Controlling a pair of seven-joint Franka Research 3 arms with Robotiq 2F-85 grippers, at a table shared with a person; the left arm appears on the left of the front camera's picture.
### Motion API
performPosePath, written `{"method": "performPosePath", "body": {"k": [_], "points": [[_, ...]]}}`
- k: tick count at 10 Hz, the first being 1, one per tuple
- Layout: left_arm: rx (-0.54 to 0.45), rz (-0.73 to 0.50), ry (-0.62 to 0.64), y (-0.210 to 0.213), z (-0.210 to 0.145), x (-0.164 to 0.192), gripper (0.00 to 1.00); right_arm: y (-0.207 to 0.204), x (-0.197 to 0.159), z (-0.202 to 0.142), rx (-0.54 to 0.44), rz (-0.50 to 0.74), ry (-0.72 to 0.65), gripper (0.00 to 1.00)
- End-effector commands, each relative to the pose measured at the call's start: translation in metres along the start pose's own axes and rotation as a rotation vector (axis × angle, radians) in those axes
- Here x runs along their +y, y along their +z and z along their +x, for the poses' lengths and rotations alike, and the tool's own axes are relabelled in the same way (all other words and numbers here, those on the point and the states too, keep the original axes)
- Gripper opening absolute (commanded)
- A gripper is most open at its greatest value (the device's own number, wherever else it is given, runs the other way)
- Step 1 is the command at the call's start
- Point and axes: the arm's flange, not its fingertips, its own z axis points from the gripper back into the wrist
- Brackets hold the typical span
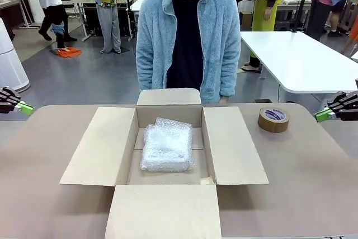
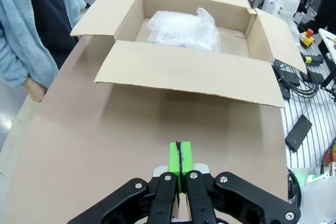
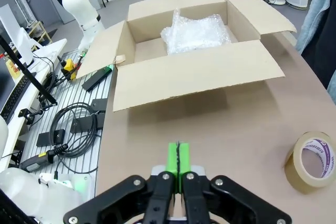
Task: Wrap the clocks to prevent damage.
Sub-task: Push the right (or left) flap of the Package Box to close it.
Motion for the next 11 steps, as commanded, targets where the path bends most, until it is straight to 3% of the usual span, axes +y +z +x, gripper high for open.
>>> {"method": "performPosePath", "body": {"k": [1, 11], "points": [[-0.007, 0.001, 0.001, 0.0004, -0.0009, -0.0007, 0.00, 0.0006, 0.0006, 0.0002, -0.014, 0.006, 0.001, 0.01], [-0.007, 0.001, 0.001, 0.0004, -0.0009, -0.0007, 0.00, 0.0006, 0.0006, 0.0002, -0.014, 0.006, 0.001, 0.01]]}}
